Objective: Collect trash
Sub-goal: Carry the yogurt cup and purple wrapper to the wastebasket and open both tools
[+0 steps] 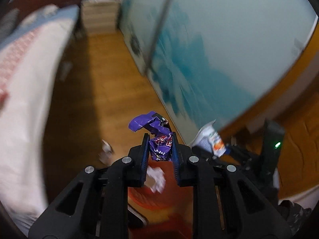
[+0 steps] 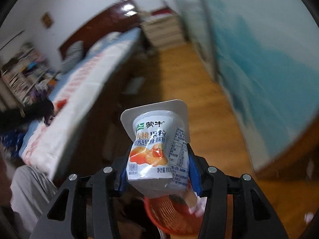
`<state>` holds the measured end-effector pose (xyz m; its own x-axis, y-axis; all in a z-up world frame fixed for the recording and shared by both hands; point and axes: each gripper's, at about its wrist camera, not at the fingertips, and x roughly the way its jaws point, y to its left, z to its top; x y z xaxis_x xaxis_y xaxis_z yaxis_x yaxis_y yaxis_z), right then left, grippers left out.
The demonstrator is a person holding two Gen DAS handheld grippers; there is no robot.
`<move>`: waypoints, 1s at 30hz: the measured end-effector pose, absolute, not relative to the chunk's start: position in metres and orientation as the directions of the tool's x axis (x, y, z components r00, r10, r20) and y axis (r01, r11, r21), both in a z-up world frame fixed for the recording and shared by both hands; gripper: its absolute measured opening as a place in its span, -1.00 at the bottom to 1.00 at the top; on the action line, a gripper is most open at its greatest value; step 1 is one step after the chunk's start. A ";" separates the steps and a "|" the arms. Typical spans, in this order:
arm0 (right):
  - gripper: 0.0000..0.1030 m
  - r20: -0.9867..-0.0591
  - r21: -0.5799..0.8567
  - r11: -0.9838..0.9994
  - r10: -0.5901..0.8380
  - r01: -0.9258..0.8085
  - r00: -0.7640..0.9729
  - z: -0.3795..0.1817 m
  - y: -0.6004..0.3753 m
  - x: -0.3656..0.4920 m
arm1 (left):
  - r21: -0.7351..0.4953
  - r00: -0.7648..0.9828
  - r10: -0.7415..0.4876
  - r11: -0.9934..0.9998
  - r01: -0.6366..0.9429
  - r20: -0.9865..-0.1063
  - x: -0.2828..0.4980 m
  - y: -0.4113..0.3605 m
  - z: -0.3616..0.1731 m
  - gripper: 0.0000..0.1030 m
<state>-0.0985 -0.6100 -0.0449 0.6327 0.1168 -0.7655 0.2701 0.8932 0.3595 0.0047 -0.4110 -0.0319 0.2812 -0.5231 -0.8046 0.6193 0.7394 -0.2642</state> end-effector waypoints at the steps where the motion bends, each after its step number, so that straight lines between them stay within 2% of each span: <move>1: -0.05 -0.779 0.372 0.878 0.118 0.302 0.616 -0.058 -0.621 -0.107 | -0.262 0.255 -0.512 0.732 0.629 -0.820 0.000 -0.422 -0.047 -0.60; 4: -0.05 -0.821 0.394 0.835 0.131 0.384 0.556 -0.099 -0.640 -0.120 | -0.263 0.142 -0.448 0.721 0.641 -0.883 -0.011 -0.454 -0.101 -0.60; 9: -0.05 -0.840 0.423 0.805 0.176 0.417 0.513 -0.145 -0.644 -0.126 | -0.170 0.051 -0.301 0.660 0.732 -0.952 -0.031 -0.488 -0.166 -0.60; 17: -0.05 -0.885 0.387 0.811 0.193 0.438 0.424 -0.203 -0.627 -0.128 | -0.074 0.037 -0.153 0.659 0.748 -0.988 -0.025 -0.490 -0.212 -0.60; 21: -0.03 -0.888 0.392 0.807 0.206 0.441 0.412 -0.214 -0.630 -0.129 | -0.093 0.009 -0.143 0.688 0.720 -0.990 -0.020 -0.487 -0.219 -0.58; 23: 0.11 -0.890 0.391 0.803 0.207 0.449 0.406 -0.216 -0.634 -0.128 | -0.077 0.028 -0.139 0.692 0.718 -0.990 -0.019 -0.485 -0.217 -0.55; 26: 0.29 -0.891 0.387 0.803 0.198 0.454 0.409 -0.217 -0.637 -0.130 | -0.074 0.034 -0.137 0.705 0.705 -0.990 -0.016 -0.483 -0.219 -0.34; 28: 0.29 -0.891 0.383 0.802 0.190 0.459 0.412 -0.214 -0.640 -0.131 | -0.090 0.025 -0.145 0.732 0.675 -0.989 -0.011 -0.479 -0.219 0.17; 30: 0.31 -0.889 0.381 0.802 0.182 0.460 0.420 -0.209 -0.642 -0.132 | -0.115 0.017 -0.166 0.752 0.649 -0.986 -0.008 -0.476 -0.216 0.19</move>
